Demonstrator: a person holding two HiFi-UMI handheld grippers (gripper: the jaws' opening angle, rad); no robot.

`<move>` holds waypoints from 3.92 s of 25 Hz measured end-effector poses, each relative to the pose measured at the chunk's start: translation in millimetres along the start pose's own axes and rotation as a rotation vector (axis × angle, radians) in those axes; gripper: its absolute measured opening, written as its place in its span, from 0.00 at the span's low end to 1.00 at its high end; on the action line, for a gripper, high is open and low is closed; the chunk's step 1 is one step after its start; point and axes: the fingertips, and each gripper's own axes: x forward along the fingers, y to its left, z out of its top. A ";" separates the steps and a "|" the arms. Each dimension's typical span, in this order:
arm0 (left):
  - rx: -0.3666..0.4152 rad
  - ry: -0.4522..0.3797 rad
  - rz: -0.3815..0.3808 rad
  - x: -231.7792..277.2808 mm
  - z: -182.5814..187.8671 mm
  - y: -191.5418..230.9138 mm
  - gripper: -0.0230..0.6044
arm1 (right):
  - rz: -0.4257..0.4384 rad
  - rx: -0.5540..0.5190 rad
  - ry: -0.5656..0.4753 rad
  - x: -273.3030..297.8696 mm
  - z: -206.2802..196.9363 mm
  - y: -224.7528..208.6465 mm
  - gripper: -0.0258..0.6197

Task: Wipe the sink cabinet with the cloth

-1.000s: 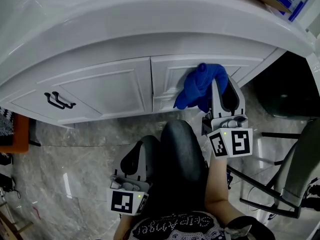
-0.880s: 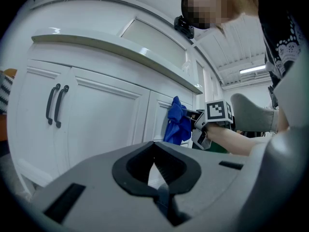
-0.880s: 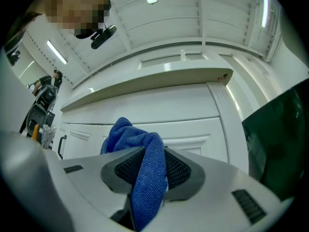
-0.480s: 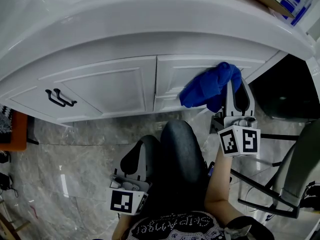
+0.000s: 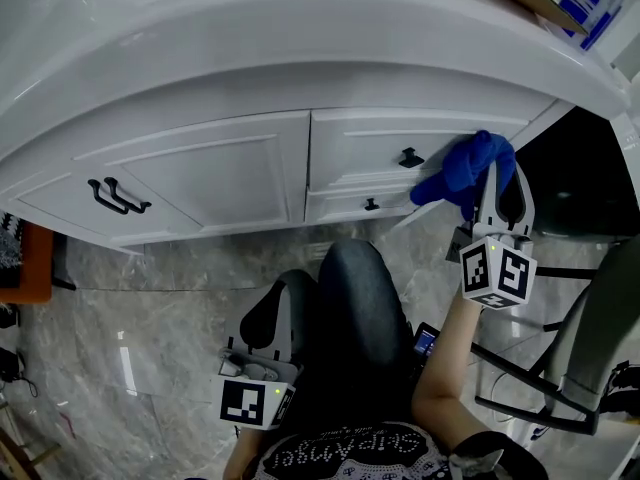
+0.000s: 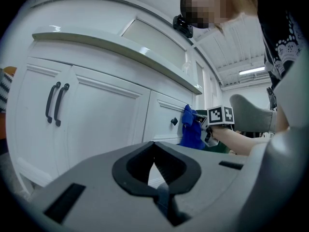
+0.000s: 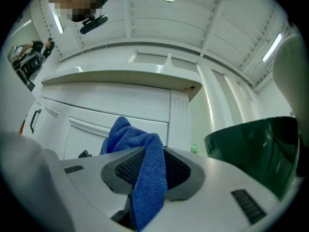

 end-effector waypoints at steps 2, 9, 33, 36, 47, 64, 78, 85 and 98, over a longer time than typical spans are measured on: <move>0.000 0.000 -0.001 1.0 0.9 -1.6 0.04 | -0.055 0.003 0.020 -1.4 -5.1 -16.1 0.23; 0.004 0.007 -0.002 5.5 -0.6 -7.0 0.04 | -0.037 0.037 -0.037 -14.5 2.4 -8.0 0.22; 0.033 0.017 0.050 -3.2 -8.0 -2.1 0.04 | 0.583 0.105 -0.018 -21.3 -35.0 226.4 0.22; 0.008 0.012 0.057 -6.4 -12.9 -3.6 0.04 | 0.581 0.110 -0.019 -21.6 -37.2 225.8 0.22; -0.014 0.017 0.090 -16.4 -18.4 -6.7 0.04 | 0.567 0.099 -0.005 -20.2 -41.1 227.0 0.22; 0.040 -0.021 0.037 -15.7 -4.3 -27.5 0.04 | 0.504 0.046 0.010 -15.9 -53.9 192.0 0.22; 0.031 -0.028 0.043 -9.5 -5.7 -23.0 0.04 | 0.439 0.053 0.029 -10.4 -61.0 154.9 0.22; 0.026 -0.026 0.027 -4.8 -7.9 -22.9 0.04 | 0.392 0.009 0.035 -8.3 -64.3 133.4 0.22; 0.019 -0.037 -0.002 1.9 -7.7 -29.5 0.04 | 0.218 -0.003 0.053 -4.1 -69.8 62.0 0.22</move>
